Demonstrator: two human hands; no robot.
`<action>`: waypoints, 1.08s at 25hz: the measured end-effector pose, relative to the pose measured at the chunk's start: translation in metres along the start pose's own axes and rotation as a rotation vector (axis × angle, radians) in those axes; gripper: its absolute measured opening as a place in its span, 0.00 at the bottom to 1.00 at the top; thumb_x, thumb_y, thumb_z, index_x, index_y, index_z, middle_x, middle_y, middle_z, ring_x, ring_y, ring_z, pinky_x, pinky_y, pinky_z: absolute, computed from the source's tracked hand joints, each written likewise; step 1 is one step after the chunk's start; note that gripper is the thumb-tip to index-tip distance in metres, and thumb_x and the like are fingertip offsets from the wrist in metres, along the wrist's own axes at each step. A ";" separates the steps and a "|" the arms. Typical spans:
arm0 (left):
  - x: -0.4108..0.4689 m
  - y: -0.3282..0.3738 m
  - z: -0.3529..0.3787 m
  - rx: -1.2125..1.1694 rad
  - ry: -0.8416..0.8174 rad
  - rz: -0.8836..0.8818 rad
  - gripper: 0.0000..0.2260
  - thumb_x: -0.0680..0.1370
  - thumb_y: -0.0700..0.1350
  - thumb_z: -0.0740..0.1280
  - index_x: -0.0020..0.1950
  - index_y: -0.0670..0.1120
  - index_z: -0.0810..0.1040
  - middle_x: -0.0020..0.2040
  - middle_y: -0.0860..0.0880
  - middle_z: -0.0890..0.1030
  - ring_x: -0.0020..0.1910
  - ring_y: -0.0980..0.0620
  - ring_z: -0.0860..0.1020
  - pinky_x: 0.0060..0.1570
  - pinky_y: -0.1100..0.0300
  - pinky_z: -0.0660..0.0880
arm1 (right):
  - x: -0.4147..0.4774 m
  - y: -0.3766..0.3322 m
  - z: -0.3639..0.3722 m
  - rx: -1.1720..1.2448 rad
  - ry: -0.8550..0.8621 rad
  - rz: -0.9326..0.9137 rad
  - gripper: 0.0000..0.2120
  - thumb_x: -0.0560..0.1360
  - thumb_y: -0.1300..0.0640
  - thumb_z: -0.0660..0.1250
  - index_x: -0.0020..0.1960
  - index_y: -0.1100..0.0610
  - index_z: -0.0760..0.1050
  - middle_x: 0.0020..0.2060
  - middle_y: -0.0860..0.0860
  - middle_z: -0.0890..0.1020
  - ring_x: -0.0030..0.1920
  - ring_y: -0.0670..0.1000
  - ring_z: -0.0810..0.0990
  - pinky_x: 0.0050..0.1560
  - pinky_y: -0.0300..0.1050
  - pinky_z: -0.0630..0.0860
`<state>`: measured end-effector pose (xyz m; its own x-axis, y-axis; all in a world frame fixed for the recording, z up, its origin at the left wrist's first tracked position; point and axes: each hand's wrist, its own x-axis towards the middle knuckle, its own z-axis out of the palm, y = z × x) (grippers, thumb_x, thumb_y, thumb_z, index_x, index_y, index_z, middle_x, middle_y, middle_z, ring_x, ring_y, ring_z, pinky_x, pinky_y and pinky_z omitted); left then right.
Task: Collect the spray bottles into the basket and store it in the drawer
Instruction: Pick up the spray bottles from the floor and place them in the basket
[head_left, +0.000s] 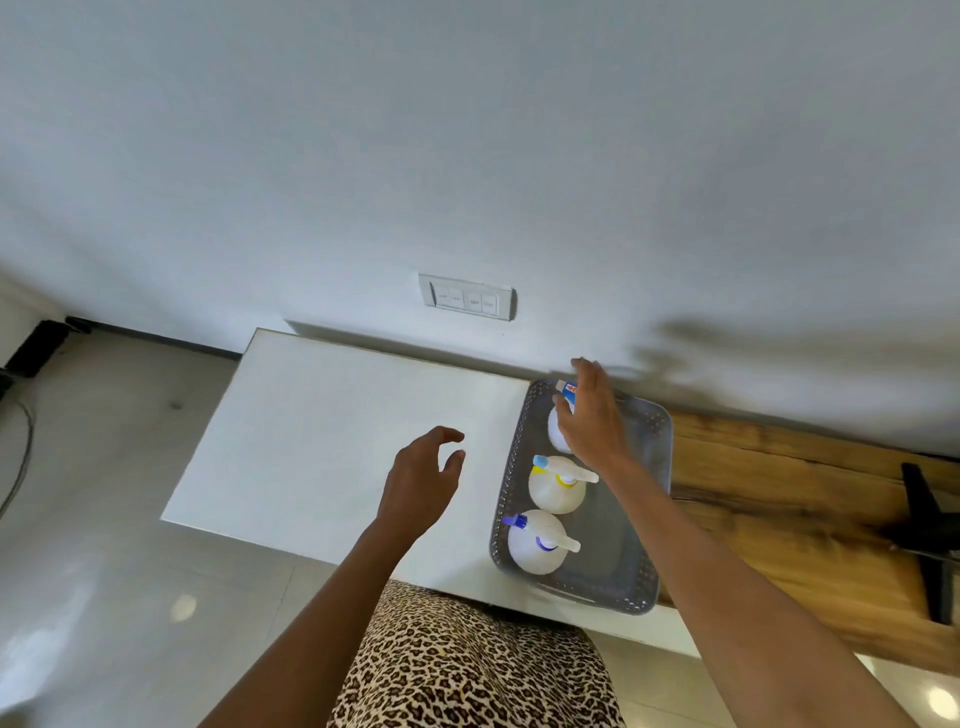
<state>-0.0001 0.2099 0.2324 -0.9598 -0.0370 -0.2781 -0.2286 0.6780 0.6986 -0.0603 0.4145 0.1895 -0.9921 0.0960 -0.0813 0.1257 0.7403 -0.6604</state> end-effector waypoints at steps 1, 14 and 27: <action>-0.005 -0.005 -0.010 -0.009 0.017 0.004 0.10 0.77 0.44 0.64 0.57 0.48 0.75 0.58 0.48 0.80 0.50 0.50 0.78 0.47 0.63 0.67 | -0.005 -0.012 0.000 0.003 0.018 -0.022 0.21 0.75 0.65 0.61 0.67 0.66 0.63 0.66 0.62 0.68 0.69 0.60 0.64 0.68 0.52 0.64; -0.131 -0.145 -0.198 -0.068 0.297 -0.044 0.10 0.77 0.43 0.63 0.57 0.48 0.76 0.58 0.51 0.80 0.48 0.51 0.77 0.48 0.65 0.66 | -0.127 -0.237 0.104 0.159 0.041 -0.282 0.22 0.75 0.61 0.62 0.68 0.60 0.63 0.66 0.55 0.71 0.68 0.55 0.66 0.65 0.43 0.63; -0.069 -0.265 -0.316 -0.081 0.373 -0.201 0.10 0.77 0.42 0.63 0.58 0.46 0.76 0.58 0.47 0.80 0.55 0.50 0.77 0.49 0.63 0.67 | -0.081 -0.363 0.259 0.224 -0.206 -0.271 0.18 0.76 0.61 0.62 0.65 0.58 0.64 0.62 0.53 0.74 0.63 0.54 0.71 0.58 0.46 0.69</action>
<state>0.0755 -0.1990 0.2750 -0.8847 -0.4355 -0.1664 -0.4145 0.5713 0.7084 -0.0268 -0.0342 0.2424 -0.9718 -0.2352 -0.0148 -0.1218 0.5552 -0.8227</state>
